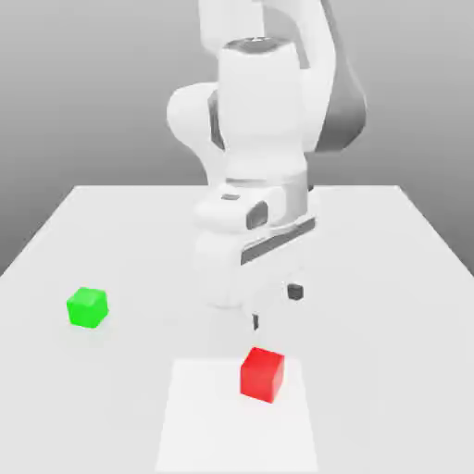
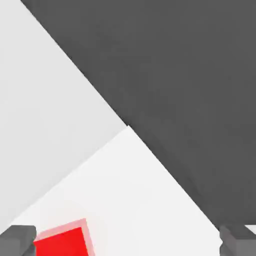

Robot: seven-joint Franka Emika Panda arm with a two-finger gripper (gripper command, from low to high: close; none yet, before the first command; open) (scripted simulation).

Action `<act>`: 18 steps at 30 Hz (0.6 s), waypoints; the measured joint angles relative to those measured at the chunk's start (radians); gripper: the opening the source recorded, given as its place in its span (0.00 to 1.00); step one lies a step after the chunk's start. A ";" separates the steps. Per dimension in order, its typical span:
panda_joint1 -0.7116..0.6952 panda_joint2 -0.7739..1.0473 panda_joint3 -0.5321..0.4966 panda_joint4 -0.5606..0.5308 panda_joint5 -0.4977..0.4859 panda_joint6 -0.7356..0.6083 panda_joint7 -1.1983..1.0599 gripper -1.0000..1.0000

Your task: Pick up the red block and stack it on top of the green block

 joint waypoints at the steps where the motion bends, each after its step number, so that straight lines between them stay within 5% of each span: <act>1: 0.002 0.030 0.000 -0.024 -0.018 0.022 -0.033 0.50; 5: 0.010 0.129 0.003 -0.046 -0.014 0.101 -0.106 0.50; 13: -0.063 0.326 0.116 -0.020 0.144 0.265 -0.224 0.50; 14: -0.075 0.341 0.130 -0.019 0.154 0.277 -0.231 0.00; 18: -0.075 0.341 0.130 -0.019 0.154 0.275 -0.230 0.00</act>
